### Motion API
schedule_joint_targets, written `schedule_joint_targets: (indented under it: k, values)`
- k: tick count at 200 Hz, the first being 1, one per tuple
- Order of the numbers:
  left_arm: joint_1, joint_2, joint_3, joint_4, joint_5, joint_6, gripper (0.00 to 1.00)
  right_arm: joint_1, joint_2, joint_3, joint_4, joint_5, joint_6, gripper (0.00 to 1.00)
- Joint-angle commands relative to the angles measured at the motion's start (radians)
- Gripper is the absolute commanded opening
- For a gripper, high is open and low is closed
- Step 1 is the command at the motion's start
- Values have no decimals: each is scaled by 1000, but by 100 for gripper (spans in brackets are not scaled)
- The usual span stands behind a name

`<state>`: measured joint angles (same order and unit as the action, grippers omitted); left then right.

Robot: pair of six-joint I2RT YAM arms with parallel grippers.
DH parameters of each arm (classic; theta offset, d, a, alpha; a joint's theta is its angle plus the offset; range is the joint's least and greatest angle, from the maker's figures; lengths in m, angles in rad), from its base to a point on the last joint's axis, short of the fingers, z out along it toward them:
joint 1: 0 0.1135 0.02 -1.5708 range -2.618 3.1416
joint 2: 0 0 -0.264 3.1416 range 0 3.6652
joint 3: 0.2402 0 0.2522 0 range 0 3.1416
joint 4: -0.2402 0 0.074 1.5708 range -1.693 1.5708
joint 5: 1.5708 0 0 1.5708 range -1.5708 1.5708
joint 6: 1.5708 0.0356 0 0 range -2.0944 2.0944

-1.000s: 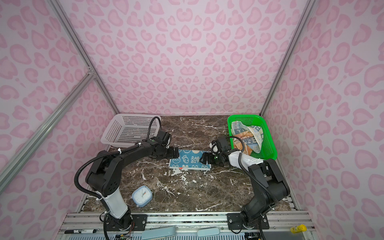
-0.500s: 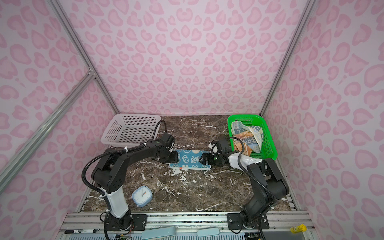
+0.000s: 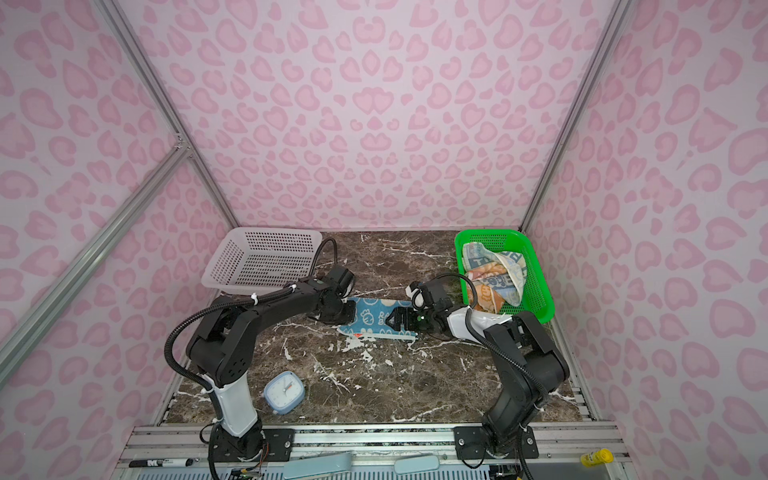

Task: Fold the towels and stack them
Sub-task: 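Lift the blue towel toward the white basket with the left gripper while the right releases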

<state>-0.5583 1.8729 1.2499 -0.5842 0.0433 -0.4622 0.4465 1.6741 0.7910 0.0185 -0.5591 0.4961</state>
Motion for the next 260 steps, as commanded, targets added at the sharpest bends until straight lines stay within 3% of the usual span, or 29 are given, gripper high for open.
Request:
schedule_joint_targets:
  k: [1,41,82,154,179,212,246,260]
  values:
    - [1,-13,52,-68,-67,27,4,4,8,-12,-91,8,20,98]
    - [18,24,194,-202,-146,90,4,4,-5,18,-124,19,0,98]
    - [41,95,425,-398,-349,160,4,10,7,79,-125,1,2,98]
    - [204,118,669,-418,-406,374,4,87,79,387,-269,65,-45,98]
    - [251,107,657,-351,-473,469,4,100,121,486,-291,52,-35,98]
    - [335,59,609,-242,-432,554,4,113,184,585,-307,43,-29,98]
    - [391,22,489,-66,-423,738,4,115,242,652,-309,27,-18,98]
    - [426,34,479,-40,-413,747,4,115,259,679,-315,23,-12,98]
